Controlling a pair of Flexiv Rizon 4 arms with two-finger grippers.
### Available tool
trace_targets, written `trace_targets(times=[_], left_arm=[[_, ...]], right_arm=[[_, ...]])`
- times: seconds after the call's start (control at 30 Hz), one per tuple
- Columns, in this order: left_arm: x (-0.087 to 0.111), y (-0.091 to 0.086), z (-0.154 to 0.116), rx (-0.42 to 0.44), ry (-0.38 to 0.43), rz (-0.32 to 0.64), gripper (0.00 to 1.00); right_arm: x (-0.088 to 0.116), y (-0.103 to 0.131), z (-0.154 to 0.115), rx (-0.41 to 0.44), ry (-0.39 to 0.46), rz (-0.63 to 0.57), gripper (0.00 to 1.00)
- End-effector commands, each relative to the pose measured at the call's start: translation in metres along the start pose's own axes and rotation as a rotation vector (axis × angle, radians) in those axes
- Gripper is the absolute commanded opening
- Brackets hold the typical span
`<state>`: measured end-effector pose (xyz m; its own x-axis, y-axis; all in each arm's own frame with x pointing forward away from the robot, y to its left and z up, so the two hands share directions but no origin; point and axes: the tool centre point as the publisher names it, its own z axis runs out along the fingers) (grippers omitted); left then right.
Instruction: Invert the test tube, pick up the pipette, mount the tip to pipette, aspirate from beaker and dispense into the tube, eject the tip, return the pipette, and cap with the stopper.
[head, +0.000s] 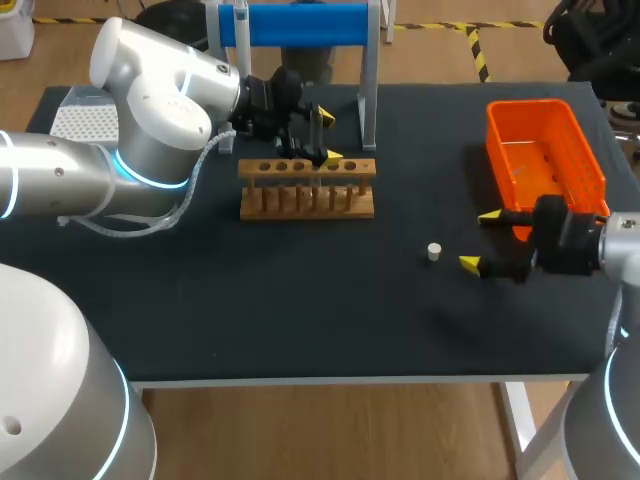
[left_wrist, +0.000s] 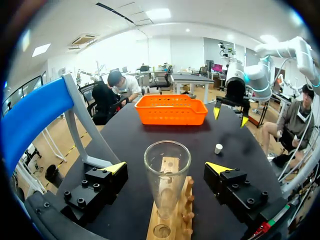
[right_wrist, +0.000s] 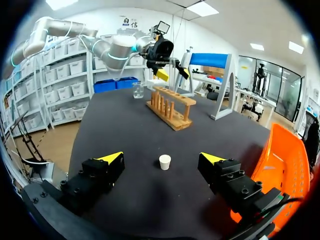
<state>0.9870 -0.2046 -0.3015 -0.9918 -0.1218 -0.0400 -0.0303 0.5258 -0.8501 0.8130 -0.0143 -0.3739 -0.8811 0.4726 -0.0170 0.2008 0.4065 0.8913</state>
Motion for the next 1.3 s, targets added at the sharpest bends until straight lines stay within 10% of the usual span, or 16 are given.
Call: trace_targets(times=[0.03, 1.1, 1.3], left_arm=[[-0.001, 0.0, 0.0, 0.001, 0.003, 0.001, 1.0], [-0.001, 0.0, 0.0, 0.001, 0.003, 0.001, 1.0], [-0.001, 0.0, 0.0, 0.001, 0.003, 0.001, 1.0]], right_arm=[[0.005, -0.008, 0.02, 0.026, -0.012, 0.0, 1.0], [-0.001, -0.019, 0.072, 0.045, -0.069, 0.042, 1.0], [-0.003, -0.019, 0.077, 0.04, -0.077, 0.064, 0.76]])
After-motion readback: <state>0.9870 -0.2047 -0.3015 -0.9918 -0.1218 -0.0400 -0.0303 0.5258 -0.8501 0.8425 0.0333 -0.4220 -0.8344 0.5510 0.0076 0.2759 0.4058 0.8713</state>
